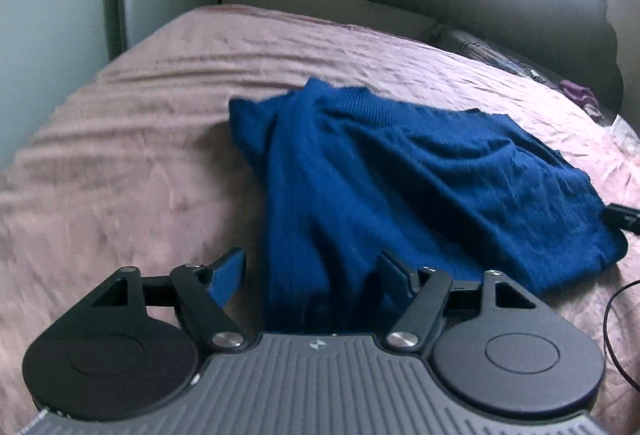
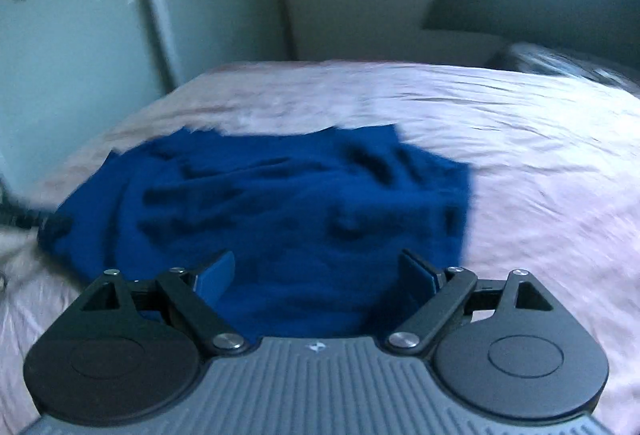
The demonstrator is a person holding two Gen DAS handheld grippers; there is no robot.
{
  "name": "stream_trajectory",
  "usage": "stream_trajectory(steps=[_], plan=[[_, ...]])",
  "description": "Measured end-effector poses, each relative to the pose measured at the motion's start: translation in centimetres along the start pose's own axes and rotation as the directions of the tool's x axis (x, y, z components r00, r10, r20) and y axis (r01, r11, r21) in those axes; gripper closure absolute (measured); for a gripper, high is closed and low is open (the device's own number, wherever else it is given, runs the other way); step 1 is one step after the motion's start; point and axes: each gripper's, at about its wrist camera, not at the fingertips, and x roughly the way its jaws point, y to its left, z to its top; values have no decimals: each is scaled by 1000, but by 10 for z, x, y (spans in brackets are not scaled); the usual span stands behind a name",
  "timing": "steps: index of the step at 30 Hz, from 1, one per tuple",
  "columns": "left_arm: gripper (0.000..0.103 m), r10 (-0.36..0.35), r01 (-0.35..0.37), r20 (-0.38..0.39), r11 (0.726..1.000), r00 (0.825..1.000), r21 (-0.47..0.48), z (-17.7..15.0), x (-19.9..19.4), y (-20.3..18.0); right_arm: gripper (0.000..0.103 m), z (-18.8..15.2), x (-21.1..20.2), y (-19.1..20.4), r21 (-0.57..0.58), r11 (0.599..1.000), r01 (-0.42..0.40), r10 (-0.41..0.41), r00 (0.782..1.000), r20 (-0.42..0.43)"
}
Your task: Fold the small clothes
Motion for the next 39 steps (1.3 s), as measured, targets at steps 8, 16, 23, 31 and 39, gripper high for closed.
stream_trajectory(steps=[8, 16, 23, 31, 39], plan=[[39, -49, 50, 25, 998, 998, -27, -13, -10, 5, 20, -23, -16, -13, 22, 999, 43, -43, 999, -10], [95, -39, 41, 23, 997, 999, -62, -12, -11, 12, 97, -34, -11, -29, 145, 989, 13, -11, 1000, -16], [99, -62, 66, 54, 996, 997, -66, -14, -32, 26, 100, -35, -34, -48, 213, 977, 17, -19, 1000, 6], [84, 7, -7, 23, 1000, 1000, -11, -19, -30, 22, 98, -33, -40, -29, 64, 981, 182, -182, 983, -10], [19, 80, -95, 193, 993, 978, 67, 10, -43, -29, 94, -8, -18, 25, -38, 998, 58, -57, 998, 24]])
